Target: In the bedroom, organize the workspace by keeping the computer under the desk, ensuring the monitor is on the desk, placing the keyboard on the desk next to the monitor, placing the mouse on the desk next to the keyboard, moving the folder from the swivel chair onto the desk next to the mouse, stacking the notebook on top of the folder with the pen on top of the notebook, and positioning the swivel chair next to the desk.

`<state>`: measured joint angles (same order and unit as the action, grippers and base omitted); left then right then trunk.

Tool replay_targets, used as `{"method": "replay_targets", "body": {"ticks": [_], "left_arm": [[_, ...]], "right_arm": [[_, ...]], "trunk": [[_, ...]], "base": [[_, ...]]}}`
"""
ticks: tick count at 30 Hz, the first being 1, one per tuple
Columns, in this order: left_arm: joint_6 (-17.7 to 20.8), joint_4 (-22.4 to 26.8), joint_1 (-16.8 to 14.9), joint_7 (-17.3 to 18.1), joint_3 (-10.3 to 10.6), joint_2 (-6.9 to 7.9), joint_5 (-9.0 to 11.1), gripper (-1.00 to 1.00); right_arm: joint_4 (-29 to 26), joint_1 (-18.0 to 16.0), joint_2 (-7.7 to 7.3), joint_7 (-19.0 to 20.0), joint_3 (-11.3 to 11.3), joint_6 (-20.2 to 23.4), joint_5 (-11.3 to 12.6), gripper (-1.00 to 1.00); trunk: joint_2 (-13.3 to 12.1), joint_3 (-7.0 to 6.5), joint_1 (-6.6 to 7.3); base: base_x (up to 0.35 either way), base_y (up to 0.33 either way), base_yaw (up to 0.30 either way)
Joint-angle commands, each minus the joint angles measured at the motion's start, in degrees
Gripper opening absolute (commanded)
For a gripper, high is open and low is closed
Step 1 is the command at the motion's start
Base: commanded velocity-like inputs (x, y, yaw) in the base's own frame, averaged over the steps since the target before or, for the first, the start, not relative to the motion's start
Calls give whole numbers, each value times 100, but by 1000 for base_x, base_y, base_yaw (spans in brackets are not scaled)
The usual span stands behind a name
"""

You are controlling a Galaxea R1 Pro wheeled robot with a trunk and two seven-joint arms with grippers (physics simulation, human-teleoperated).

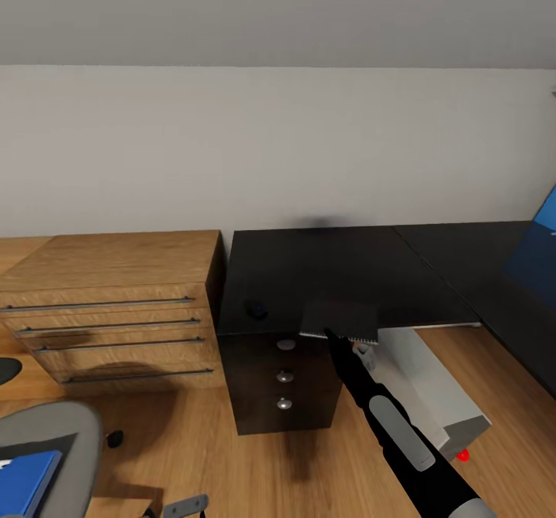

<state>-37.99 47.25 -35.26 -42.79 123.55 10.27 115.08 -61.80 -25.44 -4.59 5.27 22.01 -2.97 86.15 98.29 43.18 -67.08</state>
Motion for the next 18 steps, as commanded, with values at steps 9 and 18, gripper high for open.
{"method": "replay_targets", "body": {"ticks": [9, 18], "left_arm": [[-25, 14, -11, -18, 20, 3, 12, 100], [-24, 12, -11, -20, 20, 1, 49, 100]], "right_arm": [[1, -7, 2, 18, 22, -46, 52, -100], [1, -7, 2, 9, 22, -36, 51, -100]], "trunk": [[3, 5, 0], [3, 5, 0]], "base": [[93, 0, 0], [21, 0, 0]]}}
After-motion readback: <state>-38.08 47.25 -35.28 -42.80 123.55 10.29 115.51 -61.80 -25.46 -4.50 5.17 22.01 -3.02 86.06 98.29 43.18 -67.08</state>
